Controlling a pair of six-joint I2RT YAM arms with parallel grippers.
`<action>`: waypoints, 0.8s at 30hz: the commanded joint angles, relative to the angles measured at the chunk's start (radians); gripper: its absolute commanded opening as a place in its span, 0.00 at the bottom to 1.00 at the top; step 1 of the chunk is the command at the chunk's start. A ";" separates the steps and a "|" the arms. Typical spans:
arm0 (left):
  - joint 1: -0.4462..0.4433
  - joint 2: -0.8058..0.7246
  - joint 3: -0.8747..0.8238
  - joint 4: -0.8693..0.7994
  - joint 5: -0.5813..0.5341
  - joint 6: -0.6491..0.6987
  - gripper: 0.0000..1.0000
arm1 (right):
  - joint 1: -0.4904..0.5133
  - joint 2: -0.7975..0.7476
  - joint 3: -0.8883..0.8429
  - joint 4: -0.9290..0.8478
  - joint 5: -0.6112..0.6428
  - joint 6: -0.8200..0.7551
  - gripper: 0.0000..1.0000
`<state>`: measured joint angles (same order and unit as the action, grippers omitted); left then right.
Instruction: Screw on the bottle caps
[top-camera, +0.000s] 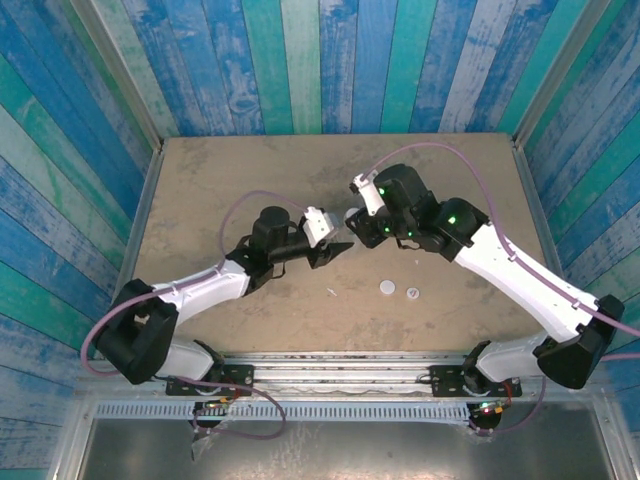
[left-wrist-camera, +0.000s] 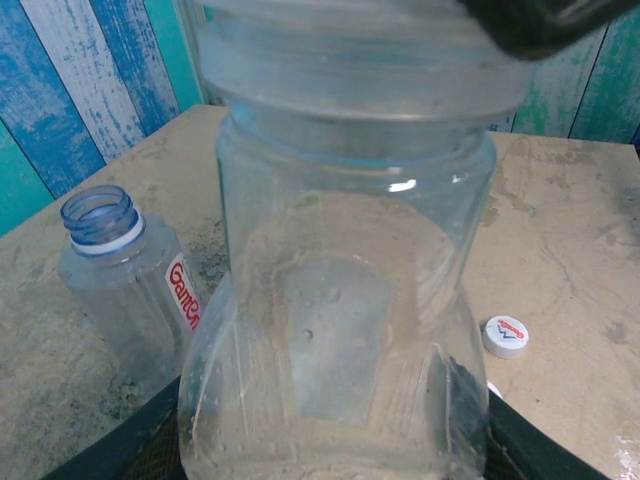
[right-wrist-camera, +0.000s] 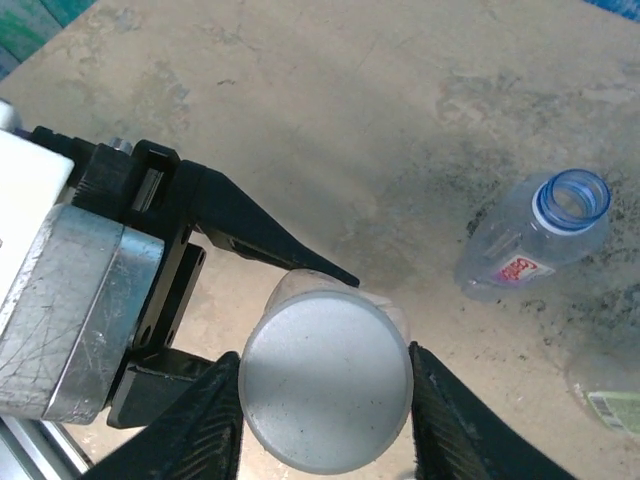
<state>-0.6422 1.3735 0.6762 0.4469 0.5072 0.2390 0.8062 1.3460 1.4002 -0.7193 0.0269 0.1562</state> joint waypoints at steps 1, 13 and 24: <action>0.001 0.006 0.050 0.117 0.028 0.013 0.51 | 0.018 -0.039 -0.063 -0.055 -0.002 -0.027 0.52; 0.001 -0.067 -0.049 0.139 0.142 -0.013 0.52 | 0.001 -0.202 -0.228 0.255 -0.068 -0.224 0.70; 0.000 -0.070 -0.031 0.104 0.165 -0.012 0.53 | 0.001 -0.123 -0.197 0.273 -0.122 -0.262 0.50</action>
<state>-0.6415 1.3575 0.6300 0.5526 0.6468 0.2279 0.8093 1.2266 1.1755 -0.4633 -0.0723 -0.0898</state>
